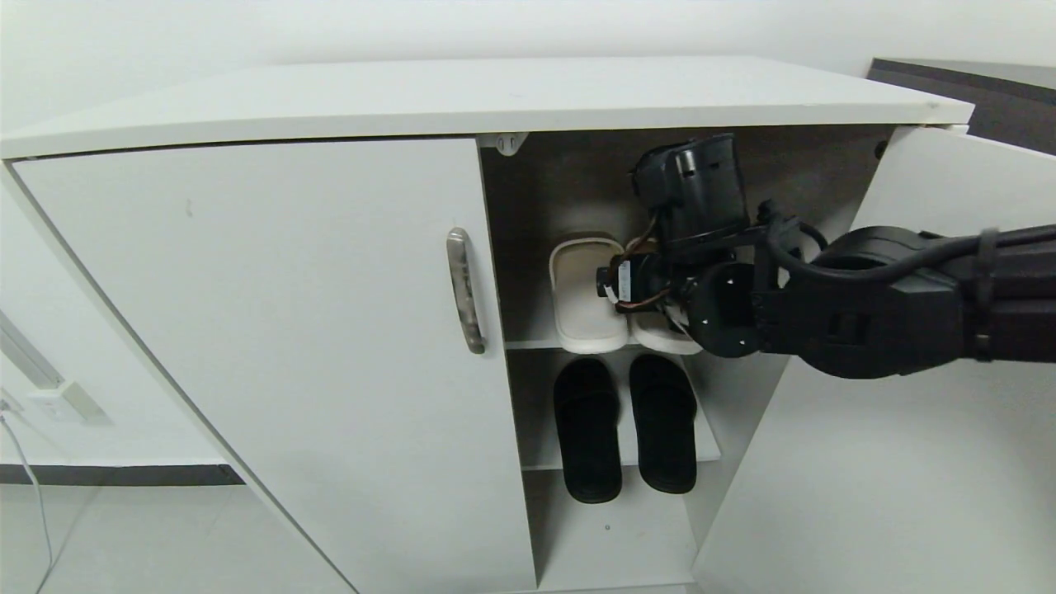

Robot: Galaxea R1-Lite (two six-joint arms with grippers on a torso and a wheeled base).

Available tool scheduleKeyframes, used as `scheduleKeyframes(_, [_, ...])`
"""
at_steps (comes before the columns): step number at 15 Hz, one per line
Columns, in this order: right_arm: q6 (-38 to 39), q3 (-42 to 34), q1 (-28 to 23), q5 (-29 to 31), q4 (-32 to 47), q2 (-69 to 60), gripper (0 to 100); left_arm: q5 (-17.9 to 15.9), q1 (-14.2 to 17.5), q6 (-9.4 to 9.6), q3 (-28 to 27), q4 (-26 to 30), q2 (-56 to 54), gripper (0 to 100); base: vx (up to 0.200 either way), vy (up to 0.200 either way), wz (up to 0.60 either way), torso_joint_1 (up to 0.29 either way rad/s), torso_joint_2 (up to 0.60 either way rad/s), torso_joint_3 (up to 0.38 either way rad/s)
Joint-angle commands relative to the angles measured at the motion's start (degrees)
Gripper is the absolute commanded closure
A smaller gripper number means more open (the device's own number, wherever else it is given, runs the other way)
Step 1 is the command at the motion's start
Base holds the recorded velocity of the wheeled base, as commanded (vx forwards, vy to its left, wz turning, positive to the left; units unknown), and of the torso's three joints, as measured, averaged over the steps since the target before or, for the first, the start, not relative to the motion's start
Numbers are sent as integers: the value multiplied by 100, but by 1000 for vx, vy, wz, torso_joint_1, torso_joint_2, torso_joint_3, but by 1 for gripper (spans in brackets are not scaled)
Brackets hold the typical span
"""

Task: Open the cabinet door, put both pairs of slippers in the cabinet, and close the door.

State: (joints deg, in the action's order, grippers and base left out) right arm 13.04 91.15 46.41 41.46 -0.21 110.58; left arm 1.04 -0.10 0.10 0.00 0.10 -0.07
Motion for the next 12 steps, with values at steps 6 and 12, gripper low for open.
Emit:
scheduleKeyframes(6, [-144, -2462, 782, -472, -972, -1689, 0, 2, 1, 8, 0, -1, 7, 100, 0, 0, 0, 0, 0, 0])
scheduleKeyframes(12, [-654, -4149, 1081, -780, -3020, -1874, 100, -7, 1, 8, 0, -1, 7, 100, 0, 0, 0, 0, 0, 0])
